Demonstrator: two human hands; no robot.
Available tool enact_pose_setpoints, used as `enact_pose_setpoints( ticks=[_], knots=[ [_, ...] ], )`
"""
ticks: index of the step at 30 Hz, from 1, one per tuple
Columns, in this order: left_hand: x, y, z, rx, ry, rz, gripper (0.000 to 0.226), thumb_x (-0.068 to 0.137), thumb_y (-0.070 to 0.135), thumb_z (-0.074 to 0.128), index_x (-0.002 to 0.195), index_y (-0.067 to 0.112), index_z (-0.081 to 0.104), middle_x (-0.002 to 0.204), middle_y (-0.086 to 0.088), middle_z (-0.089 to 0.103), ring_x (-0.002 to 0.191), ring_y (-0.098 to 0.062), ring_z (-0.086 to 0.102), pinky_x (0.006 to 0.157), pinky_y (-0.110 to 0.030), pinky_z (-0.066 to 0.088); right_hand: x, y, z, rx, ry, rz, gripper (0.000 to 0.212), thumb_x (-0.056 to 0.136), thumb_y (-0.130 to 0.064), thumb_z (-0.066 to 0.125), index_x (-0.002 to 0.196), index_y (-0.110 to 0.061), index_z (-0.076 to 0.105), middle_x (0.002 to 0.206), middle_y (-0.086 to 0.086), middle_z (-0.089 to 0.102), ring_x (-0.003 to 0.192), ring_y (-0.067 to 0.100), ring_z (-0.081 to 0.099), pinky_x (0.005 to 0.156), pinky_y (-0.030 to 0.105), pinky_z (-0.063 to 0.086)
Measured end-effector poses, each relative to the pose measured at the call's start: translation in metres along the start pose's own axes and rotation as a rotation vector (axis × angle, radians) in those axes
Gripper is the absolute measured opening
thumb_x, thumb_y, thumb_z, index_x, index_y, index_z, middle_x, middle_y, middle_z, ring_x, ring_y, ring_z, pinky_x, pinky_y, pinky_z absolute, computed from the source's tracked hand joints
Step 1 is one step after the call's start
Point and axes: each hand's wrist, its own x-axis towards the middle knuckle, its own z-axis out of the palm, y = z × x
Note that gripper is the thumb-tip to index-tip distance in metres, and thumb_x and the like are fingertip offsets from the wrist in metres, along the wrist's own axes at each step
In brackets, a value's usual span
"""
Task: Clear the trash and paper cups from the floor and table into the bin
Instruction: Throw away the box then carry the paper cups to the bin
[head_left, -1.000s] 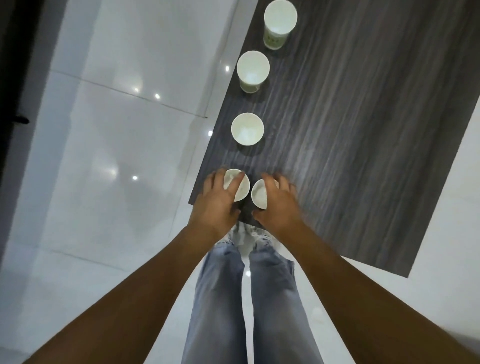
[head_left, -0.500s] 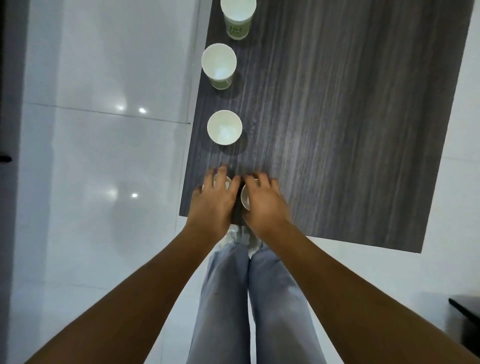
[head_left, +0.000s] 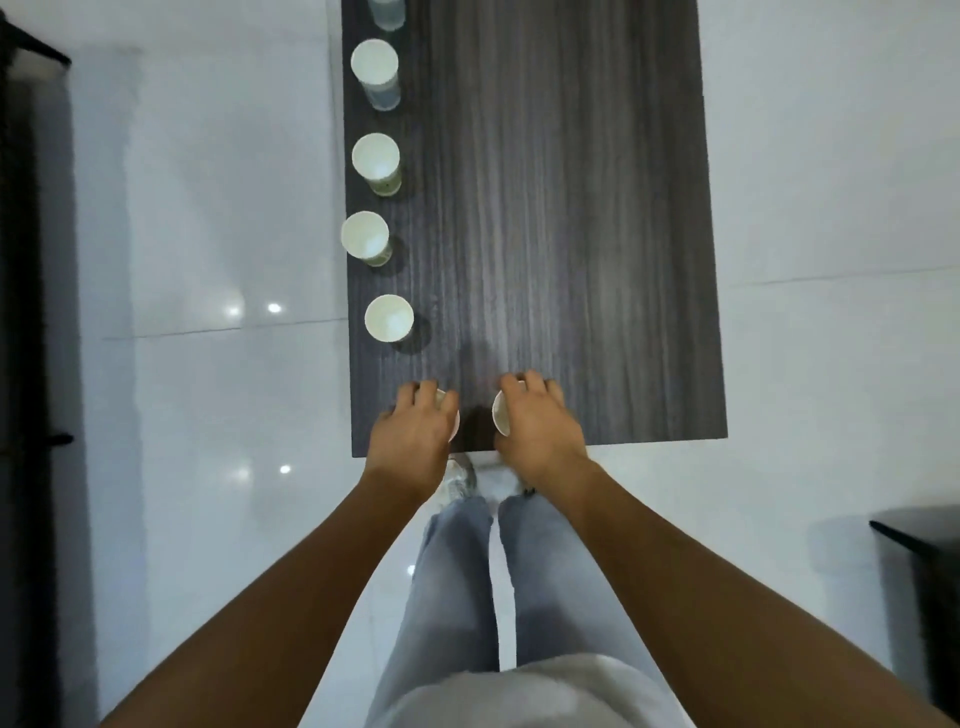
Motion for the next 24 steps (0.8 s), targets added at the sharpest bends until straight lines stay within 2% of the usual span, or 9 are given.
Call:
enact_pose_setpoints(
  ticks=[4,8,14,19,24],
  knots=[
    [-0.002,0.057,-0.060,0.065,-0.001,0.137,0.057,0.082,0.020,0.068,0.132,0.020,0.040,0.132,-0.006,0.043,0.120,-0.026,0.041,0.089,-0.037,0.049,-0.040,0.037,-0.059,0.039,0.084,0.052,0.061,0.081,-0.019,0.070,0.134,-0.019,0.040,0.136,0.005,0.038,0.126,0.028,0.035,0.095,0.042,0.048],
    [0.009,0.132,-0.106,0.151,-0.008,0.254,0.065,0.078,0.013,0.069,0.134,0.020,0.036,0.136,-0.006,0.036,0.125,-0.026,0.036,0.092,-0.038,0.045,-0.078,0.098,-0.112,0.023,0.131,0.071,0.060,0.081,-0.020,0.070,0.133,-0.019,0.040,0.136,0.005,0.039,0.126,0.028,0.036,0.093,0.042,0.047],
    [0.030,0.288,-0.139,0.195,0.012,0.415,0.057,0.084,0.004,0.058,0.135,0.017,0.038,0.138,-0.007,0.036,0.126,-0.027,0.035,0.095,-0.038,0.042,-0.128,0.234,-0.180,-0.054,0.142,0.088,0.054,0.080,-0.013,0.066,0.129,-0.018,0.042,0.131,0.006,0.042,0.120,0.028,0.040,0.088,0.038,0.048],
    [0.056,0.424,-0.149,0.221,0.021,0.465,0.056,0.085,0.006,0.058,0.136,0.015,0.037,0.136,-0.009,0.037,0.124,-0.028,0.037,0.097,-0.040,0.043,-0.160,0.361,-0.241,-0.073,0.193,0.097,0.055,0.080,-0.012,0.065,0.130,-0.017,0.042,0.126,0.008,0.045,0.113,0.029,0.044,0.083,0.037,0.049],
    [0.095,0.535,-0.168,0.239,0.051,0.584,0.053,0.084,0.013,0.060,0.133,0.015,0.039,0.133,-0.008,0.040,0.121,-0.027,0.039,0.096,-0.036,0.041,-0.173,0.452,-0.295,-0.022,0.239,0.166,0.051,0.080,-0.008,0.061,0.127,-0.016,0.044,0.124,0.008,0.044,0.111,0.028,0.043,0.079,0.034,0.046]
  ],
)
